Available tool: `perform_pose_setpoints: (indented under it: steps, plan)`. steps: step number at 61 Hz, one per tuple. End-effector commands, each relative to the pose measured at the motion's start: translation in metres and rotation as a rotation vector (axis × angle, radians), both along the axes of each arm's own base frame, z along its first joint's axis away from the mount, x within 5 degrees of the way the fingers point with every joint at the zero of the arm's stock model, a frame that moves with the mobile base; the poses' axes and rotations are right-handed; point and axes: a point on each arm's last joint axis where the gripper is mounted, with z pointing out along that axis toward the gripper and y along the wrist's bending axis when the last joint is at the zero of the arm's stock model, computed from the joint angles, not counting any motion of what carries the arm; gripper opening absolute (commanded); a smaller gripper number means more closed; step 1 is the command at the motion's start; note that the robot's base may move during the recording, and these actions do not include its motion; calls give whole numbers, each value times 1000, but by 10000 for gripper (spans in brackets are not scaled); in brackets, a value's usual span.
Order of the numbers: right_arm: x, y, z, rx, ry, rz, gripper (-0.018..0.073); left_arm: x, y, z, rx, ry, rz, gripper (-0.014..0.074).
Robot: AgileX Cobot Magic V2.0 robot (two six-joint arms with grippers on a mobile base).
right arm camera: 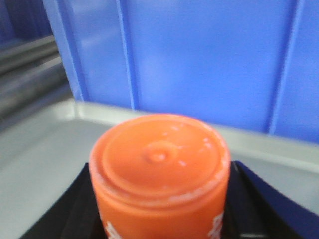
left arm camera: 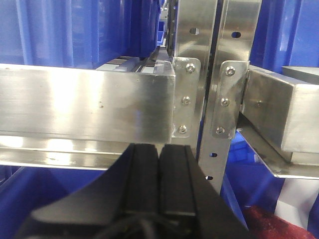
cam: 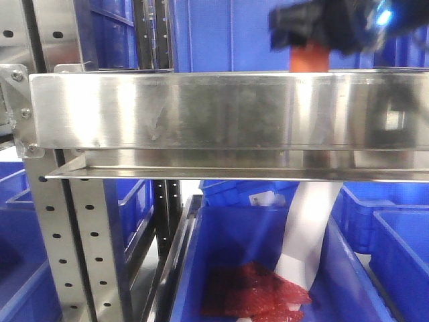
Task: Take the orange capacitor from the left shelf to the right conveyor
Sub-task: 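Close the right gripper on the orange cylinder and lift it, then retract the right arm holding the cylinder out of the shelf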
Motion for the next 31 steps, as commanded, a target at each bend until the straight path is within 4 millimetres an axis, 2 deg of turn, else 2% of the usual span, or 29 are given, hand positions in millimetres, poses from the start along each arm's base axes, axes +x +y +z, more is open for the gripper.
perform_pose_setpoints:
  steps: [1, 8, 15, 23, 31]
  plan:
    - [-14, -17, 54, 45, -173, -32, 67, -1, 1, 10, -13, -103, 7, -127]
    - [-31, -39, 72, -21, -150, -68, 67, -1, 1, 10, -13, -103, 7, -127]
    - [-58, -66, 88, -93, -88, -132, 67, -1, 1, 10, -13, -103, 7, -127]
    - [-97, -90, 95, -112, -56, -215, 67, -1, 1, 10, -13, -103, 7, -127]
    - [-140, -104, 89, -116, -45, -272, 67, -1, 1, 10, -13, -103, 7, -127]
